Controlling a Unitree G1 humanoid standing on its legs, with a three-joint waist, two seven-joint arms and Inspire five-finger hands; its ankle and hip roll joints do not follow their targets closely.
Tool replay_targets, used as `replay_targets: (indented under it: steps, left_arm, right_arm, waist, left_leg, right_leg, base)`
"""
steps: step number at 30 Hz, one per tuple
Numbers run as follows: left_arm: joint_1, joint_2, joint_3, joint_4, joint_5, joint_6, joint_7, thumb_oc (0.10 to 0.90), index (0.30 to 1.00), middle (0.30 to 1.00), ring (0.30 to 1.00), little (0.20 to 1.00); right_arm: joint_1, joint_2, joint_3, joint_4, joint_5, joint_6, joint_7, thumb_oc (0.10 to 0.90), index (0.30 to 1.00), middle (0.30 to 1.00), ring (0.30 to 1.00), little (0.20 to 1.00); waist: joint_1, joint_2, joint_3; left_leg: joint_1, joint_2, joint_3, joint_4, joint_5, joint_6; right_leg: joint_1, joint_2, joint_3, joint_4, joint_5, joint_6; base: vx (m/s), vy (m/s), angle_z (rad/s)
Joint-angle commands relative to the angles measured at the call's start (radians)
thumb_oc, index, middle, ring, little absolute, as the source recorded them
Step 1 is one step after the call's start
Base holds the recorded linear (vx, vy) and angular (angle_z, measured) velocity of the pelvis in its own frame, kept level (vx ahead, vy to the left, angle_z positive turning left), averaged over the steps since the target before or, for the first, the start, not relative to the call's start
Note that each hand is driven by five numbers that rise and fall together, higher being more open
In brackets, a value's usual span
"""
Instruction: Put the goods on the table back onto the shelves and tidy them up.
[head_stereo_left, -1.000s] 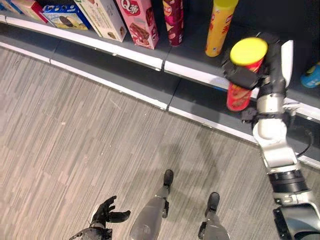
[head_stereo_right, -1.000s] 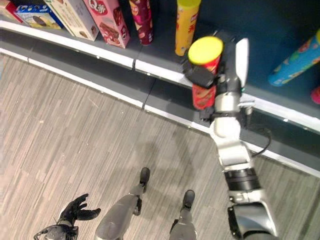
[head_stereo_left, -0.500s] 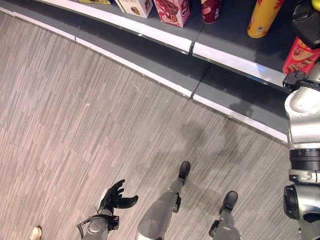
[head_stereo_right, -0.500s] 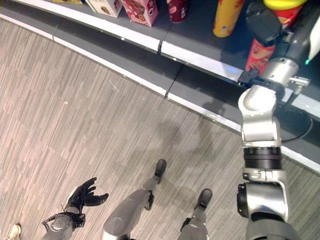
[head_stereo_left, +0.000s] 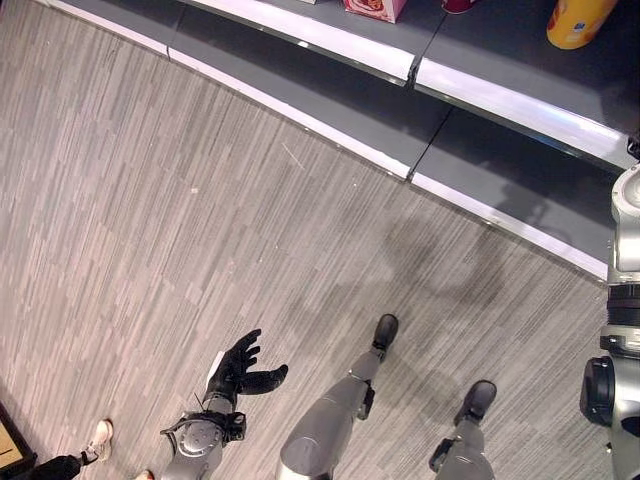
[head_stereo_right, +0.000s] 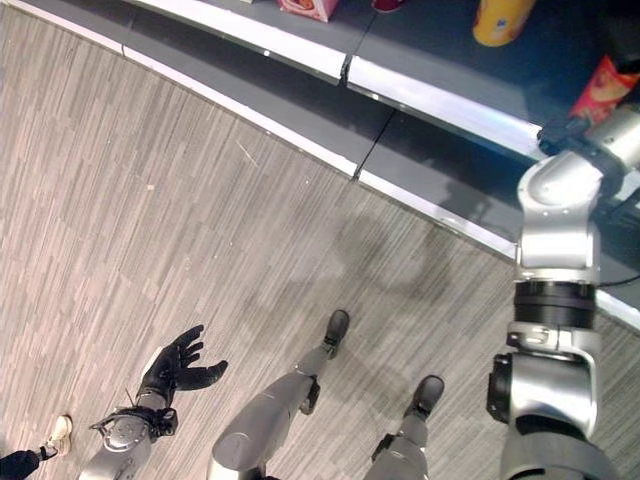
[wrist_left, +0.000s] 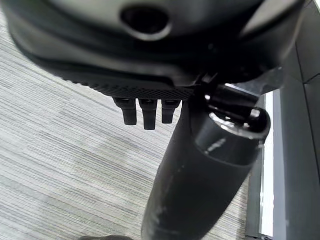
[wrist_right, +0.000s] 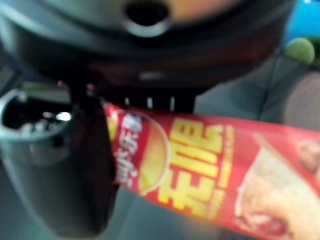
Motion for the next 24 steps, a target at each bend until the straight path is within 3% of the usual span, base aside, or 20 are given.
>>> replay_targets:
  steps: [1,4,5,8,9,24]
  left_arm:
    - [0.080,0.081,-0.013,-0.042,-0.016,-0.034,0.033,0.800,0.900,0.900,0.900,0.900]
    - [0.089,0.088,-0.012,-0.070,-0.025,-0.040,0.026,0.800,0.900,0.900,0.900,0.900]
    - [0.037,0.083,-0.012,0.055,-0.006,-0.014,0.052,0.800,0.900,0.900,0.900,0.900]
    - [-0.008,0.071,-0.029,0.142,0.029,-0.025,0.056,0.800,0.900,0.900,0.900,0.900]
    - [0.001,0.059,-0.025,0.161,0.008,-0.024,0.059,0.800,0.900,0.900,0.900,0.900]
    - [-0.018,0.047,-0.038,0.198,0.004,-0.026,0.064,0.800,0.900,0.900,0.900,0.900]
  right_arm:
    - [-0.102,-0.156,0.028,-0.075,-0.069,-0.061,-0.066,0.400,0.300,0.300,0.300,0.300]
    - [-0.118,-0.186,0.033,-0.048,-0.063,-0.054,-0.073,0.400,0.300,0.300,0.300,0.300]
    - [-0.132,-0.175,0.057,-0.039,-0.056,-0.059,-0.082,0.400,0.300,0.300,0.300,0.300]
    - [-0.176,-0.154,0.083,0.016,-0.020,-0.056,-0.080,0.400,0.300,0.300,0.300,0.300]
    - [-0.194,-0.194,0.100,0.069,-0.021,-0.032,-0.088,0.400,0.300,0.300,0.300,0.300]
    - [-0.192,-0.253,0.112,0.130,-0.006,-0.003,-0.124,0.400,0.300,0.300,0.300,0.300]
  waist:
    - [0.038,0.013,-0.083]
    - [0.051,0.024,-0.093]
    - [0.041,0.019,-0.099]
    - [0.046,0.023,-0.100]
    - [0.054,0.025,-0.105]
    - [0.056,0.056,-0.118]
  left_leg:
    - [-0.047,0.037,-0.033,0.082,-0.131,-0.092]
    - [-0.049,0.031,-0.044,0.077,-0.130,-0.092]
    - [-0.053,0.030,-0.046,0.074,-0.128,-0.093]
    - [-0.060,0.026,-0.047,0.073,-0.120,-0.091]
    - [-0.061,0.025,-0.050,0.063,-0.117,-0.093]
    - [-0.057,0.019,-0.055,0.039,-0.100,-0.098]
  right_leg:
    - [-0.018,-0.048,0.017,0.098,-0.069,0.036]
    - [-0.012,-0.053,0.010,0.090,-0.070,0.039]
    - [-0.014,-0.053,0.012,0.089,-0.070,0.042]
    - [-0.023,-0.054,0.014,0.090,-0.063,0.043]
    - [-0.025,-0.053,0.012,0.091,-0.066,0.043]
    - [-0.031,-0.063,0.006,0.098,-0.077,0.047]
  base:
    - [0.02,-0.006,0.03]
    - [0.02,-0.003,0.06]
    - [0.00,0.023,0.07]
    - [0.00,0.016,0.06]
    - [0.02,-0.009,0.03]
    - [0.00,-0.005,0.02]
